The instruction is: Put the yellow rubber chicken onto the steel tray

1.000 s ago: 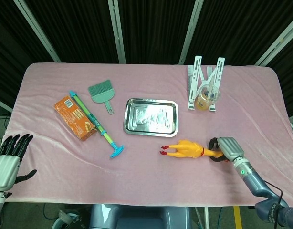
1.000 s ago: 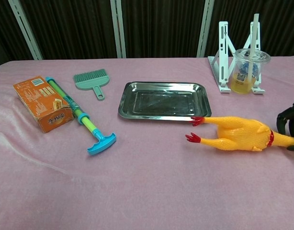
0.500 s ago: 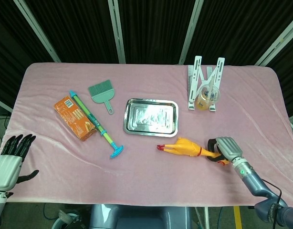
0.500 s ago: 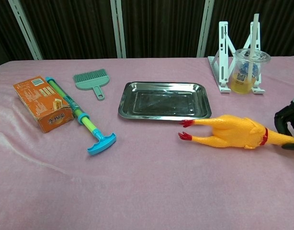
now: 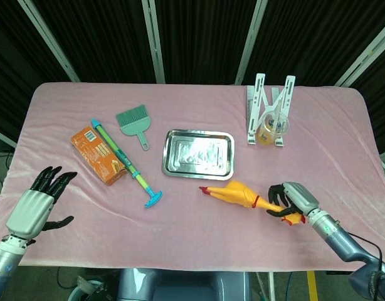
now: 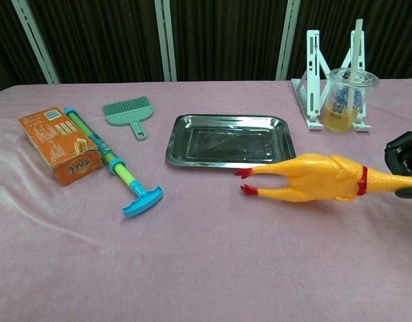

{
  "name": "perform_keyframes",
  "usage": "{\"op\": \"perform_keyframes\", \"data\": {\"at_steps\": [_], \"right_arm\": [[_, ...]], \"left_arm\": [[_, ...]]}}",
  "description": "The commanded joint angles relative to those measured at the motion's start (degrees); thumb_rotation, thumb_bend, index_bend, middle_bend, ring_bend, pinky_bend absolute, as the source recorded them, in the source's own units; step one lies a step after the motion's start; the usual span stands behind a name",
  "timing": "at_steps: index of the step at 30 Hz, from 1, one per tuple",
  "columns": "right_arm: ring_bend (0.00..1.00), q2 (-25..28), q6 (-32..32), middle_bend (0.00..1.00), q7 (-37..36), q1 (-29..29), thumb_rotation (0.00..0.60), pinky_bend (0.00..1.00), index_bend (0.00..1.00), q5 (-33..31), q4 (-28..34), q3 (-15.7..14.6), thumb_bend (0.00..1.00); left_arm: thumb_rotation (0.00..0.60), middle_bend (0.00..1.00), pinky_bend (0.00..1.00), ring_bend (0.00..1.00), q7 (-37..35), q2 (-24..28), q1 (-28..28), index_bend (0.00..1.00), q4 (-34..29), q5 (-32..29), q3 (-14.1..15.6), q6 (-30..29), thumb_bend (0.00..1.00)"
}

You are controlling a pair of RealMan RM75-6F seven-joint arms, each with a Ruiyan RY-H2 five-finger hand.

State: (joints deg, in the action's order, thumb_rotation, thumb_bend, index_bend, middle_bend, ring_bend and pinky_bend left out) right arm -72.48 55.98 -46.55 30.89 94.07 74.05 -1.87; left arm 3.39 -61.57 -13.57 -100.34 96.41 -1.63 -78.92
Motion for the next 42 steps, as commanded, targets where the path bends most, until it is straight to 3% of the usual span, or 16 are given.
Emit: {"op": "perform_keyframes", "data": {"at_steps": [1,6,10,21,31,42], "right_arm": [[0.79,2.2,2.0,0.76,-4.6,0.6,0.6,0.89,0.96,1.9,2.9,-0.8,0.39],[0.79,3.9,4.2,0.76,-10.6,1.3,0.6,0.9,0.96,3.5,5.8,-1.4,0.42],[0.79,4.6,5.3,0.76,-12.9,1.7,0.6,0.9,0.96,4.0,7.0,-1.3,0.42],[0.79,5.8,6.9,0.76,-13.5,3.7,0.6,0.9,0.97,5.6,13.1,-1.0,0.43],[0.79,4.9,6.7,0.76,-11.3,5.0,0.6,0.9,0.97,6.0,16.4,-1.1,0.45],[0.79,3.7,5.7,0.76,-9.9,6.6,0.6,0.9,0.97,6.1,18.0,-1.1,0.45]], "left_arm": [[0.6,0.17,0.11,0.07,0.0,0.5,-3.3,0.11,-2.7,0.2,-2.0,2.9,0.06],[0.6,0.2,0.16,0.1,1.1,0.4,-7.9,0.14,-7.3,0.4,-4.6,6.8,0.15],[0.6,0.2,0.16,0.11,2.7,-0.5,-11.5,0.13,-10.2,-0.3,-6.3,10.7,0.15],[0.6,0.19,0.16,0.11,16.7,-8.3,-23.3,0.12,-16.9,-12.5,-12.4,23.7,0.14],[0.6,0.19,0.16,0.11,26.1,-17.3,-30.1,0.13,-18.9,-25.7,-14.7,25.2,0.14],[0.6,0.23,0.16,0.16,26.9,-24.1,-34.1,0.16,-16.4,-34.0,-14.6,24.5,0.19]]}}
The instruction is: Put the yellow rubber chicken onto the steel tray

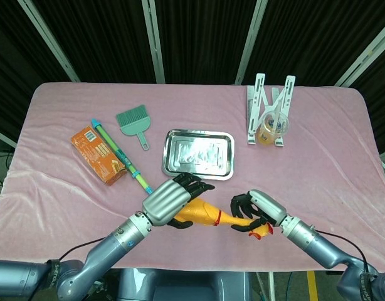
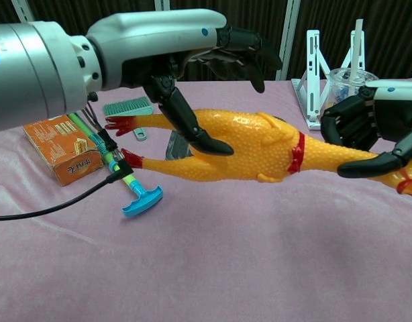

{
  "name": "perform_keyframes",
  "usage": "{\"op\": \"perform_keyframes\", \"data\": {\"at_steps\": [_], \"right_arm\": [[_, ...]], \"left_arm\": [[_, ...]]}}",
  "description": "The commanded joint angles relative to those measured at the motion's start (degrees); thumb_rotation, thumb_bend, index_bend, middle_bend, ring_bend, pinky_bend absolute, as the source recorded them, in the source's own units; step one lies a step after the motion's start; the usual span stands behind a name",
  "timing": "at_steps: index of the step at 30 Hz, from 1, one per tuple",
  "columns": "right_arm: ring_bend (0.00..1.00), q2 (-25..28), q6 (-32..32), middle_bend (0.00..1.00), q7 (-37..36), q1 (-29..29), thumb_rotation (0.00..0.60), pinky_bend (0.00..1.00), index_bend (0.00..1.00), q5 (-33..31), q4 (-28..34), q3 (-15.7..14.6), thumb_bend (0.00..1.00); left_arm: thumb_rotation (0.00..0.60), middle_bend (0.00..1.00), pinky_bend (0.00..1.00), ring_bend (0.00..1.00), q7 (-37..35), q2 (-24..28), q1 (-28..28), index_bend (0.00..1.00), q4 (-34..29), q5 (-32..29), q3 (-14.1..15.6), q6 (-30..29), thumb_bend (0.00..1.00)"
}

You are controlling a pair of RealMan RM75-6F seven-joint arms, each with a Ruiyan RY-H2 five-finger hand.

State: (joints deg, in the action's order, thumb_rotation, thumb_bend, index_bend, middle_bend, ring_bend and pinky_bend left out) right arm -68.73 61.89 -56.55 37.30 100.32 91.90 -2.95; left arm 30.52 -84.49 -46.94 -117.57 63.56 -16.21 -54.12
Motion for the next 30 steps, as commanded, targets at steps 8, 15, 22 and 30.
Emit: {"op": "perform_keyframes", "data": {"at_steps": [8,15,22,30], "right_arm": [[0.79,0.1,-0.1,0.76,-0.1,0.8,0.6,0.9,0.97,-0.8,0.7,-0.1,0.46],[0.79,0.2,0.2,0.76,-1.2,1.0,0.6,0.9,0.97,-1.6,0.5,0.1,0.46],[0.79,-0.3,0.1,0.76,-1.1,1.3,0.6,0.9,0.97,-2.0,0.3,0.1,0.46],[0.79,-0.8,0.0,0.76,-0.7,1.4,0.6,0.9,0.97,-2.8,0.0,0.2,0.47]], "left_arm": [[0.6,0.32,0.26,0.26,-1.9,-4.1,-2.4,0.23,2.9,-3.2,0.2,-1.3,0.36],[0.6,0.52,0.48,0.47,-3.5,-4.9,-2.9,0.4,3.6,-4.0,0.4,-2.1,0.58],[0.6,0.74,0.63,0.67,-5.9,-6.6,-2.6,0.61,5.0,-1.9,0.3,-4.9,0.71],[0.6,0.58,0.56,0.52,-7.3,-7.0,-2.4,0.42,6.4,-0.8,1.0,-6.0,0.34]]}}
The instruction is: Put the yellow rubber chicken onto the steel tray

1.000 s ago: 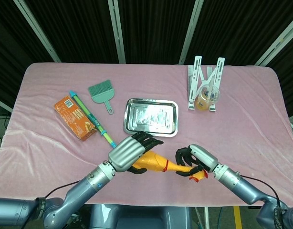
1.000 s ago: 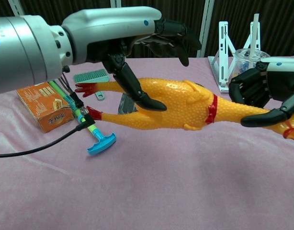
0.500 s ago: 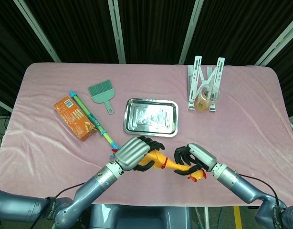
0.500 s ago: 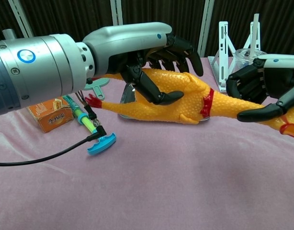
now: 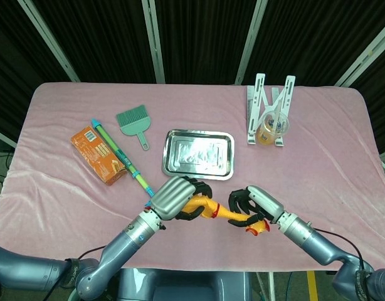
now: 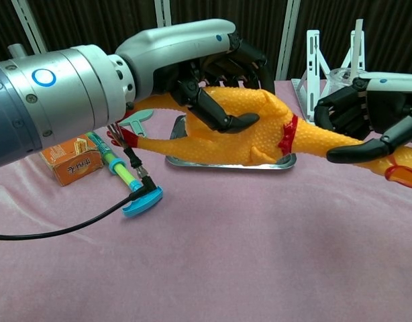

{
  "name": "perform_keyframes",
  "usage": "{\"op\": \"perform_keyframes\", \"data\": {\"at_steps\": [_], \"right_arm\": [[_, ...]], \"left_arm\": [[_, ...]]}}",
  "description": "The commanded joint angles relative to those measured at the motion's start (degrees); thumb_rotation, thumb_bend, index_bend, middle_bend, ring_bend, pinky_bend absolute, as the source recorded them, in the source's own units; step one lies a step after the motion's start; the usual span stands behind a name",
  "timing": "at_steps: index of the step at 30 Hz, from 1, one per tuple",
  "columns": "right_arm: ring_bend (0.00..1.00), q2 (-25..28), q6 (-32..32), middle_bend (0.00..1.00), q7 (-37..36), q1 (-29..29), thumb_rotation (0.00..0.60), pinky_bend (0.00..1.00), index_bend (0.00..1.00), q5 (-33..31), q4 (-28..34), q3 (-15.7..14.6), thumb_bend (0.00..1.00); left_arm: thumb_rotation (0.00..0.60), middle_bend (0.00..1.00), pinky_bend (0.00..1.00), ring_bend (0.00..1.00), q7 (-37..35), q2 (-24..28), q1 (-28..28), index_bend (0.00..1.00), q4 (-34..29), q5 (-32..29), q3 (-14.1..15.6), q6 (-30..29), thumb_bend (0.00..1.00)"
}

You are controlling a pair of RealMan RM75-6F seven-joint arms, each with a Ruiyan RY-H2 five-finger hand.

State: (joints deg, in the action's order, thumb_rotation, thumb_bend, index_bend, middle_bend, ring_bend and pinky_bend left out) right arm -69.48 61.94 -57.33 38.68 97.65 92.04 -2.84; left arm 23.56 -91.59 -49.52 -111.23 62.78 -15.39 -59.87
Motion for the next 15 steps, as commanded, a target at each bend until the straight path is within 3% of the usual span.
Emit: {"op": "perform_keyframes", "data": {"at_steps": [1,3,8,15], "right_arm": [[0.79,-0.1,0.0,0.76,0.2,0.0,0.6,0.9,0.97,-0.3,-0.1,0.1,0.47],[0.79,0.0,-0.1,0.76,0.2,0.1,0.6,0.9,0.97,-0.4,-0.2,0.1,0.47],[0.79,0.1,-0.1,0.76,0.1,0.1,0.6,0.9,0.97,-0.6,-0.3,0.0,0.48],[0.79,0.3,0.2,0.76,0.1,0.0,0.6,0.9,0.97,-0.4,-0.3,-0.4,0.48]], "left_arm": [[0.6,0.54,0.54,0.49,-0.4,0.2,0.3,0.37,0.0,0.0,0.3,-0.4,0.28],[0.6,0.46,0.49,0.42,-0.4,0.5,0.4,0.26,0.1,0.0,0.4,-0.8,0.17],[0.6,0.32,0.43,0.32,-0.9,1.1,0.8,0.11,-0.1,0.0,0.4,-1.4,0.09],[0.6,0.3,0.42,0.3,-1.6,2.2,0.9,0.09,-0.4,0.2,0.3,-1.6,0.09]]}}
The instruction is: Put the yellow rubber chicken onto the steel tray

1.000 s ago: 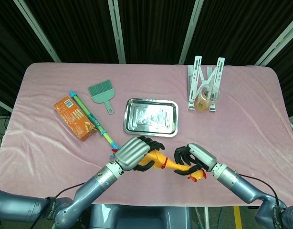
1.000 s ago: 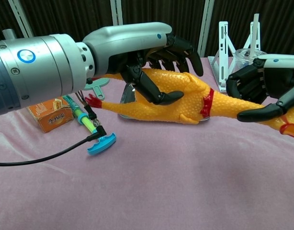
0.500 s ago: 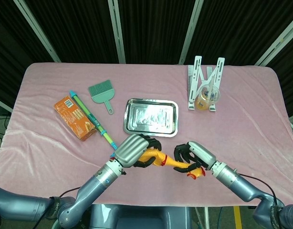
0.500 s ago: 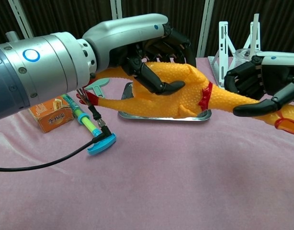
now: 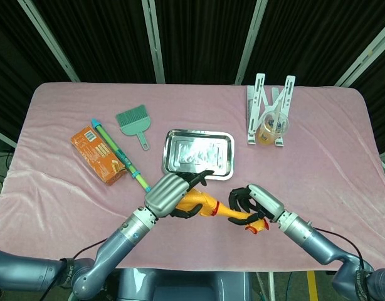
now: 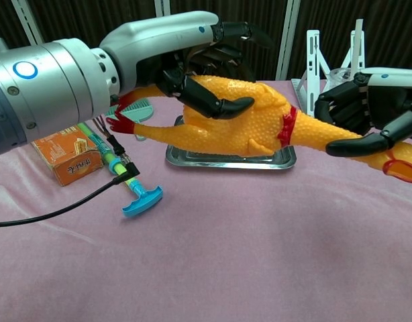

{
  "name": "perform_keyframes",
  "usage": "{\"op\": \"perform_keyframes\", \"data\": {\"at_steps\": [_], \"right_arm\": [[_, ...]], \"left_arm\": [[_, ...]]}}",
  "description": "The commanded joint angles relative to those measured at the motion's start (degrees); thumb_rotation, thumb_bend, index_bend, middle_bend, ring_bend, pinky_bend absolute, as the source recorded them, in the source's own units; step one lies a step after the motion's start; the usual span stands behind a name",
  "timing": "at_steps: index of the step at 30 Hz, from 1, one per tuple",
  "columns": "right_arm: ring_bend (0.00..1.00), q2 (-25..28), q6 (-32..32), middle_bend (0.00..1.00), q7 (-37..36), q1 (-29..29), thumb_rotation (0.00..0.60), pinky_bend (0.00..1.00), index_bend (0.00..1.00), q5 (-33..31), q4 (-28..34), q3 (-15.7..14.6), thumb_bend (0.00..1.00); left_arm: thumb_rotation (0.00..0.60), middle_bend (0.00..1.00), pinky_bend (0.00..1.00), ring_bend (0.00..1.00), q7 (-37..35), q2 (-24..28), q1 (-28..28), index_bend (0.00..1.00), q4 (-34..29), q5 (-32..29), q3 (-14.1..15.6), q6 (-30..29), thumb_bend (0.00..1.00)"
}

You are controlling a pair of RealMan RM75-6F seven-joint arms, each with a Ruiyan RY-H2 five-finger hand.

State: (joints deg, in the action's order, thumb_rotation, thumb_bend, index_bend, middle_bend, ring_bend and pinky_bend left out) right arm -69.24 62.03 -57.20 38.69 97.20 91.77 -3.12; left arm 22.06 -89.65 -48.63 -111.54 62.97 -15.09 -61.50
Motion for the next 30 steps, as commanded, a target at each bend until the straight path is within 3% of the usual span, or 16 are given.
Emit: {"op": "perform_keyframes", "data": {"at_steps": [1,12,26,30], "right_arm": [[0.79,0.1,0.1,0.76,0.0,0.0,0.6,0.9,0.97,0.1,0.0,-0.1,0.48],[0.79,0.1,0.4,0.76,-0.2,-0.3,0.6,0.9,0.97,-0.3,-0.6,-0.3,0.48],[0.79,0.1,1.5,0.76,-1.7,-0.3,0.6,0.9,0.97,-0.1,-1.2,0.0,0.48],[0.79,0.3,1.9,0.76,-2.1,-0.4,0.6,0.9,0.97,0.1,-1.0,-0.1,0.48]], "left_arm": [[0.6,0.3,0.41,0.3,-0.1,0.3,0.0,0.09,-0.2,-0.1,0.0,0.0,0.09],[0.598,0.28,0.38,0.27,-2.2,2.7,-0.1,0.07,-2.6,-0.3,-0.5,0.9,0.04],[0.6,0.27,0.37,0.26,2.6,2.8,-1.1,0.1,-2.4,-2.6,1.0,0.0,0.04],[0.6,0.27,0.37,0.26,3.8,1.6,-1.7,0.12,-1.2,-3.9,1.0,-0.3,0.09]]}}
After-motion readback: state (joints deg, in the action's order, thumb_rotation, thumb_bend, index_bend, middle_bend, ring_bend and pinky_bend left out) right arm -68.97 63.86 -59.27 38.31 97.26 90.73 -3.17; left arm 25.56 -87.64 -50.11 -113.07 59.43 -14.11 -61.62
